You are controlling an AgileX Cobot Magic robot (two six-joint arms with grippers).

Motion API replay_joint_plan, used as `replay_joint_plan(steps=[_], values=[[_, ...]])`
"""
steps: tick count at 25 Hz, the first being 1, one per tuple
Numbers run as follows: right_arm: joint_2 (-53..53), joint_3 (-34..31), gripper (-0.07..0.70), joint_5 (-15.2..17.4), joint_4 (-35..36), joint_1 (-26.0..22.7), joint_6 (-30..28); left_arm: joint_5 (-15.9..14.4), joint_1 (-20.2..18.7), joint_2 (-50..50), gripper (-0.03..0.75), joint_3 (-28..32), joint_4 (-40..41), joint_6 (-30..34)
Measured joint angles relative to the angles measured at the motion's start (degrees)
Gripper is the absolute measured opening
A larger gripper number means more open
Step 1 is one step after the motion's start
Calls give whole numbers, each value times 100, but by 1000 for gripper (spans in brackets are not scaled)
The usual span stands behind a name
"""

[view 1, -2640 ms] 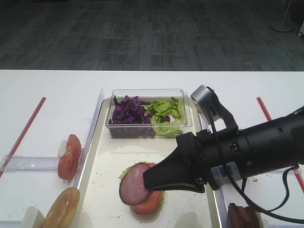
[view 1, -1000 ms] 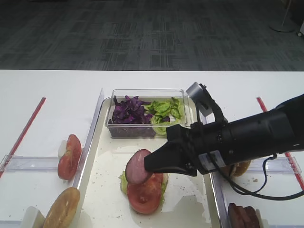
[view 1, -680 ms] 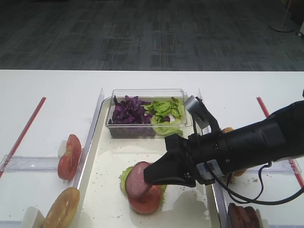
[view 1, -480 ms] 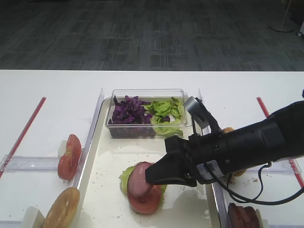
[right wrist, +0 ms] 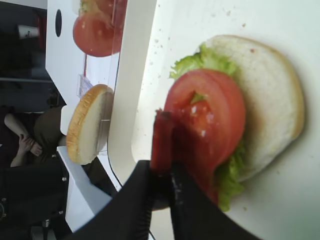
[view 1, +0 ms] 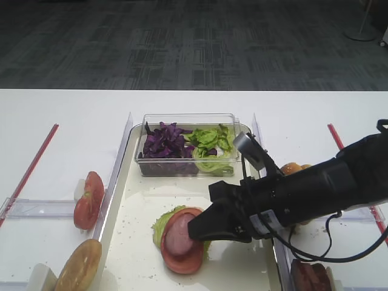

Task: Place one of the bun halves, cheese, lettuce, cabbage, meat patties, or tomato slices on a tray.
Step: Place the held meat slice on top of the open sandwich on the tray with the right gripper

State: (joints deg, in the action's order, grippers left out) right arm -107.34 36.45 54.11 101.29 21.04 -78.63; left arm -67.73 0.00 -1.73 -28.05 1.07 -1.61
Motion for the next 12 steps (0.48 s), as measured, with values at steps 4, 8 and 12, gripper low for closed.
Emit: replay_joint_plan(steps=[4, 8, 12], values=[[0, 95, 122, 13, 11, 0, -13, 0, 0, 0, 565, 0, 0, 0], [-9, 194, 122, 48, 11, 0, -22, 0, 0, 0, 565, 0, 0, 0], [-9, 206, 122, 25, 11, 0, -22, 0, 0, 0, 565, 0, 0, 0]])
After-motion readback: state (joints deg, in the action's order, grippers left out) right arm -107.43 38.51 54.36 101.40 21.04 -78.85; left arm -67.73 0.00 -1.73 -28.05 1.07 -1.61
